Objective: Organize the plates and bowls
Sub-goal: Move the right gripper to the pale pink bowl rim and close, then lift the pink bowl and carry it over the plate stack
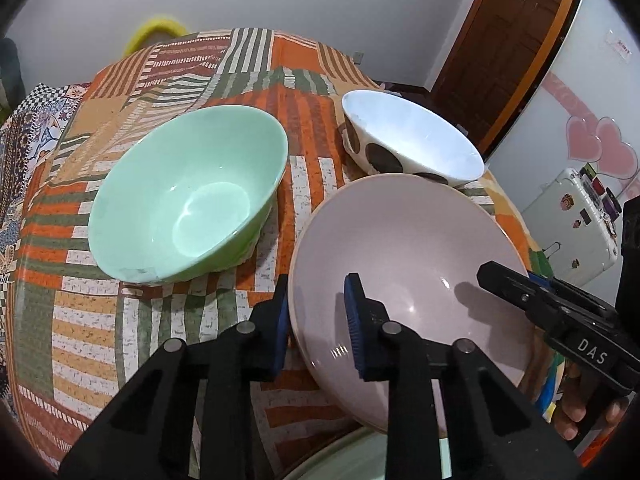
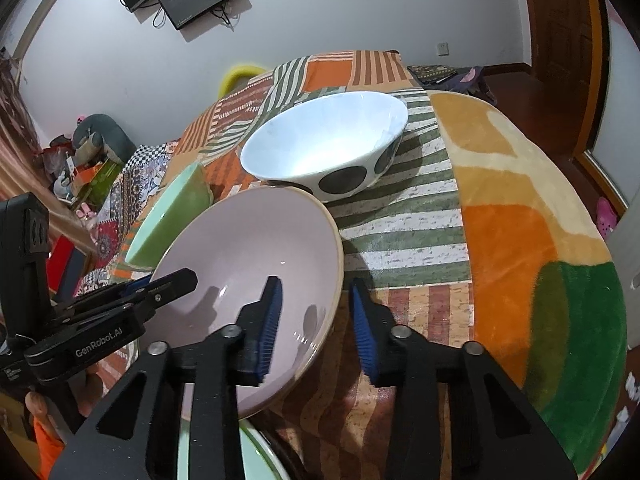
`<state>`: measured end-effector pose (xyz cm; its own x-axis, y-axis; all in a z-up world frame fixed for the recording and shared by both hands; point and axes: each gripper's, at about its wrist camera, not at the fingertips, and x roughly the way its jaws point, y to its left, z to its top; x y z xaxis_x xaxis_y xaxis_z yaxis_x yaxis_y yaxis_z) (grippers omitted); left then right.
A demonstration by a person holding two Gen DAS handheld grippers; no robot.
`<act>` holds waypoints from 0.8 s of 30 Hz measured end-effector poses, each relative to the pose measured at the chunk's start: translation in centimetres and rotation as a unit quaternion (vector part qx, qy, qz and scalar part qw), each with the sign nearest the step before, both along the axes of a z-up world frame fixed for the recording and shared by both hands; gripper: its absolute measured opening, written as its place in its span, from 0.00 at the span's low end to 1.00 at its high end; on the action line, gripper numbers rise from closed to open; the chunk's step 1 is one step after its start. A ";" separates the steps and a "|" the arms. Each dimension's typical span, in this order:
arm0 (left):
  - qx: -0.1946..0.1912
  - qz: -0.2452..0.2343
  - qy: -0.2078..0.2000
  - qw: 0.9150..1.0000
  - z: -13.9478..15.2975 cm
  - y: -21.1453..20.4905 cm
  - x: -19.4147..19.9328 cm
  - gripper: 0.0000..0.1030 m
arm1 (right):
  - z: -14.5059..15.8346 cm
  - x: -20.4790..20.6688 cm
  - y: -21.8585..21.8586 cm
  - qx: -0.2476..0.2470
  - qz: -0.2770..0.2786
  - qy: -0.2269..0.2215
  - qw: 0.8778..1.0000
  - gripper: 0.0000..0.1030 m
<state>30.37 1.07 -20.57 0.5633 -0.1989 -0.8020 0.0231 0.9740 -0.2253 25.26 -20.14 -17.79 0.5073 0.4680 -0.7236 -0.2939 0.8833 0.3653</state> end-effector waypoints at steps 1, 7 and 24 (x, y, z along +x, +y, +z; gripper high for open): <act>0.001 0.000 0.000 1.000 0.0 0.0 0.0 0.24 | 0.0 -0.1 0.0 -0.001 0.001 0.000 1.000 0.22; 0.002 0.002 0.002 1.000 0.1 0.2 -0.1 0.19 | 0.2 -0.1 0.2 -0.014 -0.004 -0.004 1.000 0.18; -0.006 0.004 0.000 1.000 1.9 0.2 -2.2 0.19 | 1.4 -0.8 0.0 -0.010 -0.008 -0.001 1.000 0.18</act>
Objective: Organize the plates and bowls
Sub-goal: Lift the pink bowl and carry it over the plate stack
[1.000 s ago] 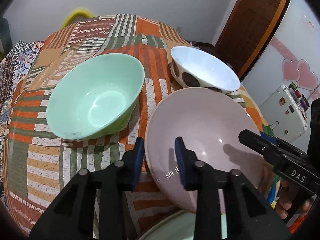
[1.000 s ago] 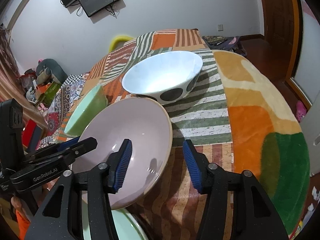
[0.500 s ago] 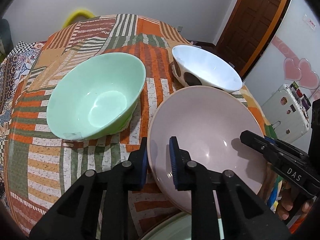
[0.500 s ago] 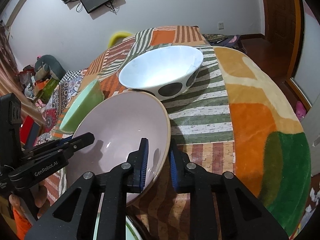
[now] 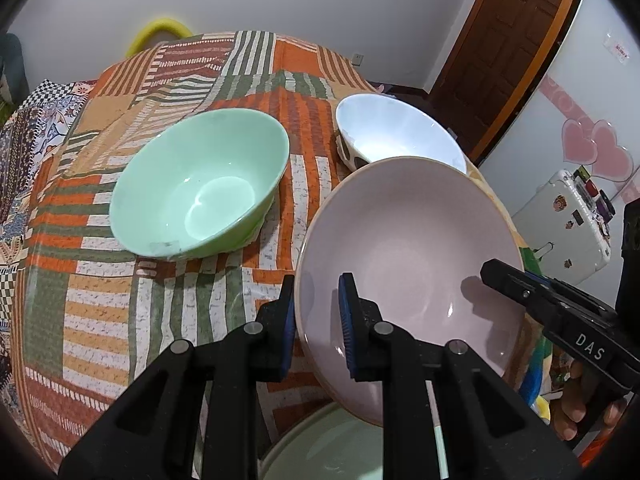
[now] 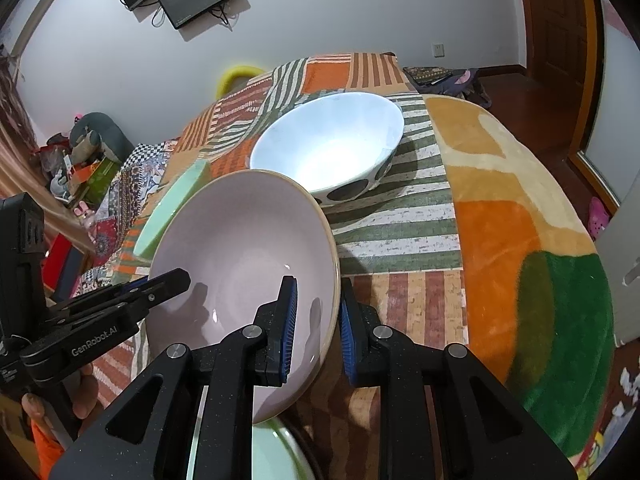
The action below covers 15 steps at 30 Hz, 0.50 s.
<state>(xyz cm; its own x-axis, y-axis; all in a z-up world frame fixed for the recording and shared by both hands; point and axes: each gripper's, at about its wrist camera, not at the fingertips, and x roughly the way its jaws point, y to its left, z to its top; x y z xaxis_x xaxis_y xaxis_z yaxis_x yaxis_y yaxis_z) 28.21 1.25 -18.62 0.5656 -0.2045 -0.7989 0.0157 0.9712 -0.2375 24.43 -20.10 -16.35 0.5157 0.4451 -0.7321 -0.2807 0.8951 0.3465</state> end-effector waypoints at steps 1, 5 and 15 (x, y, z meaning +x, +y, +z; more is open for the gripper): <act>0.000 0.000 -0.003 1.000 0.3 0.0 -0.3 0.19 | 0.2 -0.1 0.0 0.000 0.000 -0.002 1.000 0.18; 0.000 0.000 -0.015 1.000 1.6 0.1 -1.4 0.19 | 1.0 -0.8 0.1 0.003 0.001 -0.009 1.000 0.18; 0.005 0.006 -0.043 0.999 5.1 0.8 -5.4 0.19 | 3.4 -3.1 0.7 0.007 0.011 -0.038 0.999 0.18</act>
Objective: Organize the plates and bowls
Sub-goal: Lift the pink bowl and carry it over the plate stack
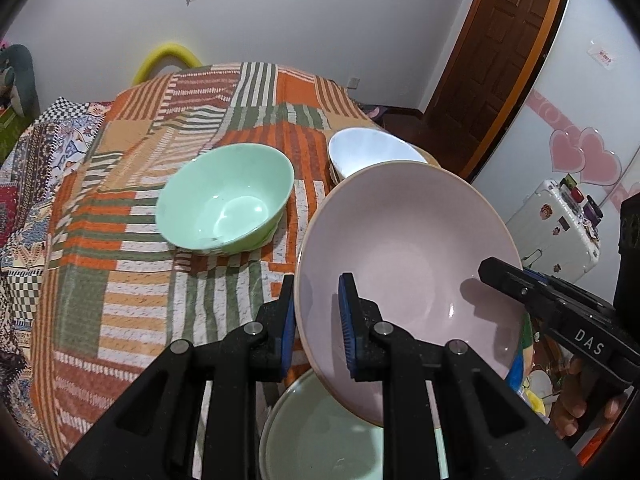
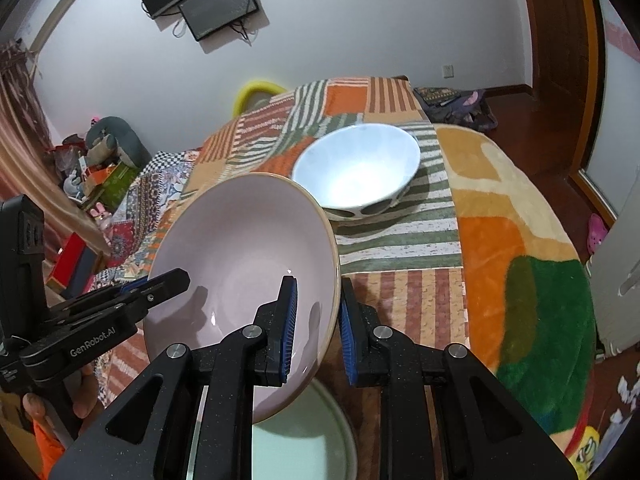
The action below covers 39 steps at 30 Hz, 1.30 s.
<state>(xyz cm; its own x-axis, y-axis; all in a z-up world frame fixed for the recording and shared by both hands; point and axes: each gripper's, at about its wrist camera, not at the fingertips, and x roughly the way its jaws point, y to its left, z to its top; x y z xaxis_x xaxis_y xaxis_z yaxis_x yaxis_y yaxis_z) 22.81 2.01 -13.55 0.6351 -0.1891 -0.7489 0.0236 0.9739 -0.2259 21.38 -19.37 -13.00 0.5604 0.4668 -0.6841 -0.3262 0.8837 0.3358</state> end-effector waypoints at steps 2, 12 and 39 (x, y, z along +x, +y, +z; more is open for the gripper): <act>0.001 0.002 -0.005 1.000 0.6 0.2 -0.8 0.19 | 0.4 -0.6 0.2 0.001 0.003 -0.006 1.000 0.18; 0.001 0.018 -0.030 0.999 3.0 1.6 -5.3 0.19 | 2.0 -3.3 1.8 -0.001 0.022 -0.030 0.999 0.18; 0.007 0.116 -0.020 0.993 2.3 10.1 -15.5 0.19 | 1.1 -9.0 9.7 -0.014 0.122 -0.035 0.992 0.18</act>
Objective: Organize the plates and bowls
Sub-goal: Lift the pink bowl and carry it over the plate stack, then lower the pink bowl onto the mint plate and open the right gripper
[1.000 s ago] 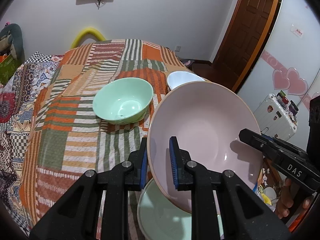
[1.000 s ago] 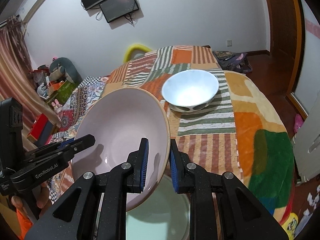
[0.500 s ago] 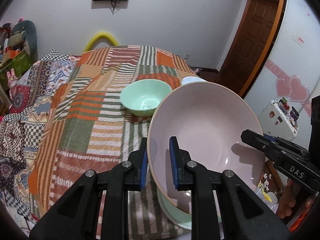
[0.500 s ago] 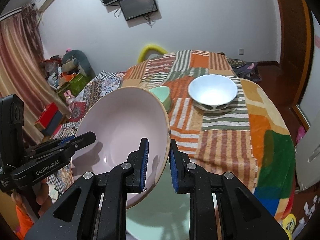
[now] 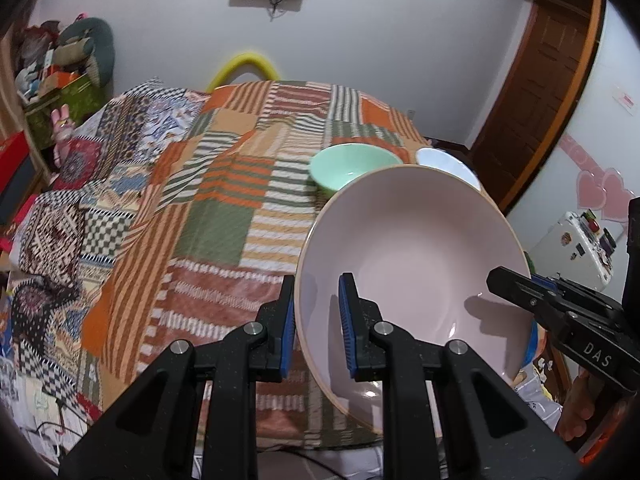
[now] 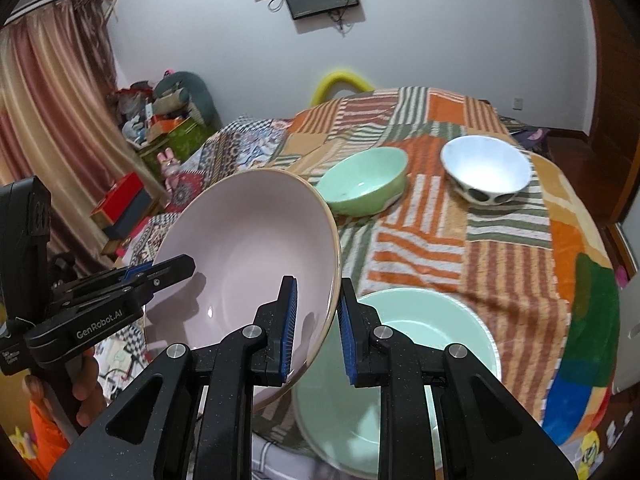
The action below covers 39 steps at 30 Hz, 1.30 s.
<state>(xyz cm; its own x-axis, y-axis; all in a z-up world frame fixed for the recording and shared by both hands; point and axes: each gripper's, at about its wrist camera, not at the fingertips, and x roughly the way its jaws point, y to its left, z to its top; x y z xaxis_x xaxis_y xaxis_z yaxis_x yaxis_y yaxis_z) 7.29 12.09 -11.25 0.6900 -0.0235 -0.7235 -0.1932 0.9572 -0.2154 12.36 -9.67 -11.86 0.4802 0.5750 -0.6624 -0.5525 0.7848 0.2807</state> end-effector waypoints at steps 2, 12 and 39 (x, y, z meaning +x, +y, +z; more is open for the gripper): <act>-0.001 0.008 0.005 1.000 -0.4 0.7 -0.3 0.19 | -0.4 -0.1 0.8 -0.003 0.010 0.004 1.000 0.18; -0.012 0.034 0.036 0.999 -3.5 2.9 -1.4 0.19 | -2.2 -0.6 3.8 -0.025 0.036 0.024 0.999 0.18; -0.056 0.065 0.113 0.990 -10.3 5.4 -1.0 0.19 | -7.6 0.6 7.9 -0.095 0.066 0.083 0.990 0.18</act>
<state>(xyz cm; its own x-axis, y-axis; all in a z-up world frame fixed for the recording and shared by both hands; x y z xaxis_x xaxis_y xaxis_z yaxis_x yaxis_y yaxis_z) 6.29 17.46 -21.56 0.5127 -0.0333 -0.8579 -0.3687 0.8939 -0.2550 12.92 -1.81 -19.51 0.2849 0.4831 -0.8279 -0.6128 0.7559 0.2303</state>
